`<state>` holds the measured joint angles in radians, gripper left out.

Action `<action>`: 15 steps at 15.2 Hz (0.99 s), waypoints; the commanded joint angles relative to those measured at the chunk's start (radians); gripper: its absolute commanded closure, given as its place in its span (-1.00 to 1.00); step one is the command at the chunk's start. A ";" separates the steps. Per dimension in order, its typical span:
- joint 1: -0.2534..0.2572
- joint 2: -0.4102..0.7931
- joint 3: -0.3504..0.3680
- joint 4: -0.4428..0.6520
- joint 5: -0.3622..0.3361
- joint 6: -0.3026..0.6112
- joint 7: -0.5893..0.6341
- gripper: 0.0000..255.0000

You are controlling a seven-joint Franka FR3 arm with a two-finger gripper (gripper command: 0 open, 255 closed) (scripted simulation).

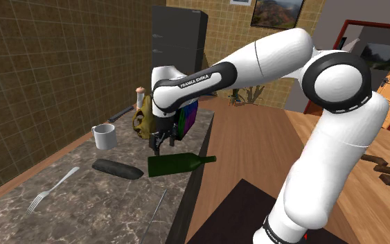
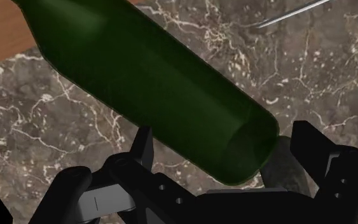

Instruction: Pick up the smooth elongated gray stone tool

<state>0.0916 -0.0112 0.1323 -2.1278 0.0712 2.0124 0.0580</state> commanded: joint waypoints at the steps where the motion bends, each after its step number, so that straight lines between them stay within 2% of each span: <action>1: 0.012 0.075 0.012 0.059 0.004 0.022 0.003 -1.00; 8: 0.050 0.322 0.041 0.288 0.002 0.061 0.001 -1.00; 15: 0.096 0.561 0.062 0.561 -0.013 0.045 0.001 -1.00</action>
<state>0.1822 0.5236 0.1918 -1.5991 0.0602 2.0606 0.0590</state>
